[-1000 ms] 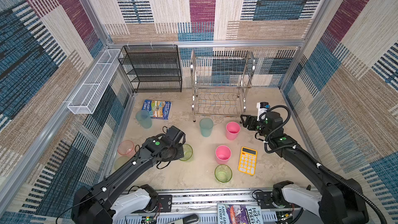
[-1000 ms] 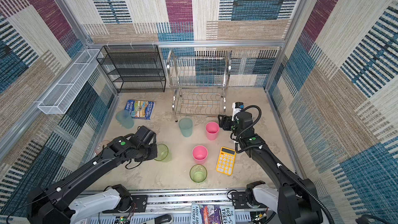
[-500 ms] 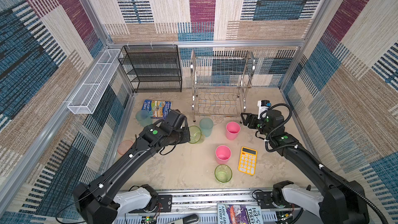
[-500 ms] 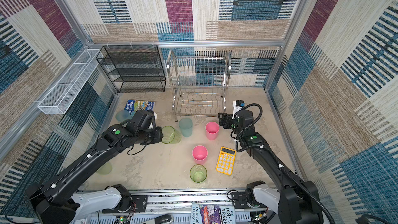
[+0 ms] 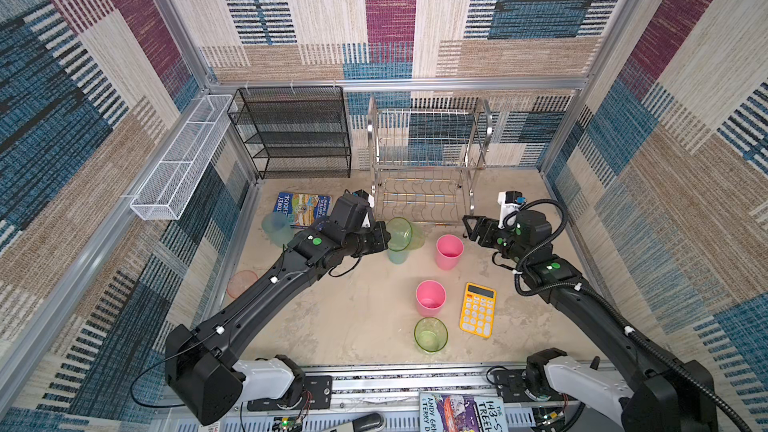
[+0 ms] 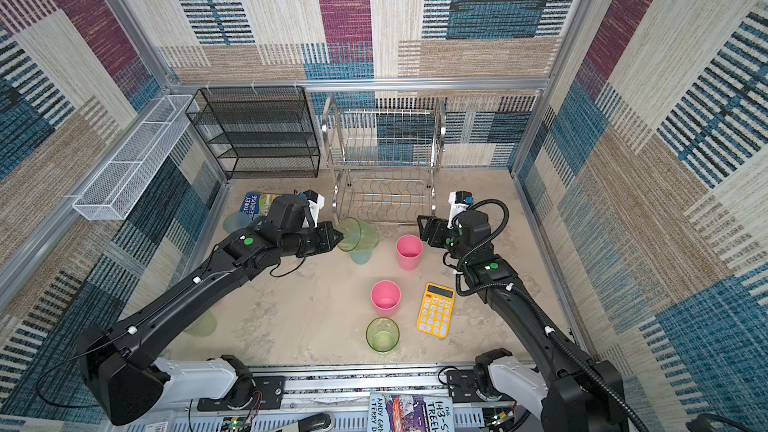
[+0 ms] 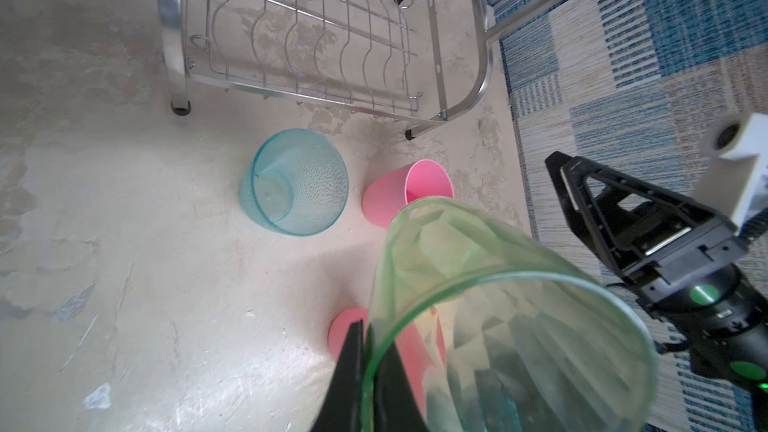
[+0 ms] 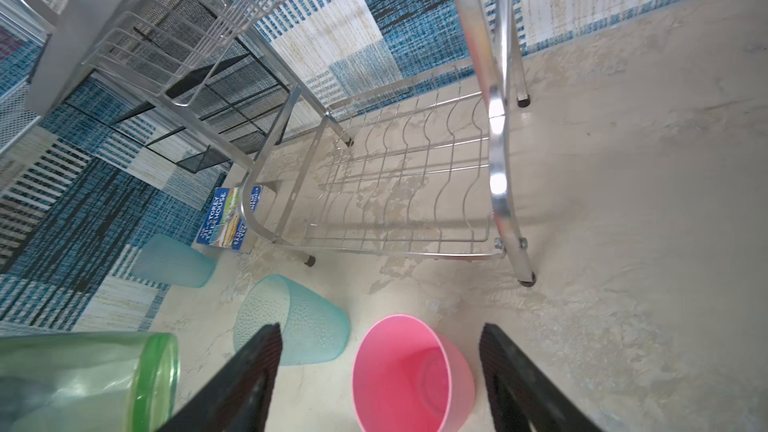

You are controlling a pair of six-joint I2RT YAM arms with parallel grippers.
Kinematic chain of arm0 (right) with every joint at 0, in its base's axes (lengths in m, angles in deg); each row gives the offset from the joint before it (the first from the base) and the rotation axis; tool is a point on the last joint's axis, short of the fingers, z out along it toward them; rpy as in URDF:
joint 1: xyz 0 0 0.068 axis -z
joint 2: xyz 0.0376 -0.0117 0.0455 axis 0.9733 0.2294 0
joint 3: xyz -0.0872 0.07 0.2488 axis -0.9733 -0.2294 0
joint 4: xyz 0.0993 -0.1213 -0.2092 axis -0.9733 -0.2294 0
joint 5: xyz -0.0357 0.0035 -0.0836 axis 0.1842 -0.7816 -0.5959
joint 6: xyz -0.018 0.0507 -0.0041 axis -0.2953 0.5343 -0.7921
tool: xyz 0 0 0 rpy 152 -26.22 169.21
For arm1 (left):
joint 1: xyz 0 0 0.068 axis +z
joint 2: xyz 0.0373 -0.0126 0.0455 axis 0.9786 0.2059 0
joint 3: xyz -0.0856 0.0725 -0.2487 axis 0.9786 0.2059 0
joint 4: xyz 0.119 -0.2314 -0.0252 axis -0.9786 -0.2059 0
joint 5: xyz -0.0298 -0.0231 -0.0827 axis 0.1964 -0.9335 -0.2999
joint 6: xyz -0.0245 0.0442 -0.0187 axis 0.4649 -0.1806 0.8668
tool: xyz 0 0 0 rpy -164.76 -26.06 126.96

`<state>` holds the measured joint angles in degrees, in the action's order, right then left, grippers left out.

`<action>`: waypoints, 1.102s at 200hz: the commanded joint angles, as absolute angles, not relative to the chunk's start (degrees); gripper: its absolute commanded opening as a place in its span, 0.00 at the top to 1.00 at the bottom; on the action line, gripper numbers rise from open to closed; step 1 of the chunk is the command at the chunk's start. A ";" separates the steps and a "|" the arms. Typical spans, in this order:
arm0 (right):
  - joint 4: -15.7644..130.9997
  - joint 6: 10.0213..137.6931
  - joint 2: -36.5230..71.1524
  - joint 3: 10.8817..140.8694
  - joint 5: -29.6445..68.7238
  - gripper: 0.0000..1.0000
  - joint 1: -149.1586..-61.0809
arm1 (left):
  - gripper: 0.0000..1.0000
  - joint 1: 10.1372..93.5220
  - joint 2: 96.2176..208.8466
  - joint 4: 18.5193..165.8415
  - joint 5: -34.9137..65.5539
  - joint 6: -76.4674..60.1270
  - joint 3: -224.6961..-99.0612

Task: Load the cups into the dish rack
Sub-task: 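Lift the green cup with left gripper toward the right gripper while right gripper approaches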

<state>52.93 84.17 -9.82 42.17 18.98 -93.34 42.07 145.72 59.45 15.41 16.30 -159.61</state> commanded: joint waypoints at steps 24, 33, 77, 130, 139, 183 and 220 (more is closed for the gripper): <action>57.92 95.42 -10.56 42.83 21.41 0.22 -96.58 | 1.00 42.13 145.86 73.70 13.69 20.55 -156.05; 59.07 97.58 -10.43 42.87 22.26 0.22 -97.01 | 1.00 42.08 145.83 75.44 13.92 21.21 -155.14; 65.81 110.02 -9.76 41.39 23.80 0.21 -99.17 | 1.00 42.08 145.28 84.79 14.21 23.51 -150.66; 73.95 123.78 -10.10 38.31 22.76 0.20 -100.15 | 0.99 42.11 144.77 97.19 14.41 24.96 -144.34; 74.80 125.97 -9.91 38.02 22.76 0.20 -100.15 | 0.99 42.11 144.83 99.39 14.08 25.13 -143.34; 80.37 135.49 -9.36 35.66 21.95 0.19 -100.55 | 0.98 42.14 146.78 109.31 11.77 26.30 -140.37; 80.94 140.37 -7.47 36.82 21.77 0.18 -100.90 | 0.98 42.12 149.12 116.24 9.78 27.16 -139.13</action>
<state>77.59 134.85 -8.42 35.86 22.31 -100.68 42.07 148.25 106.81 12.22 26.07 -139.70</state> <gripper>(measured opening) 0.814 0.086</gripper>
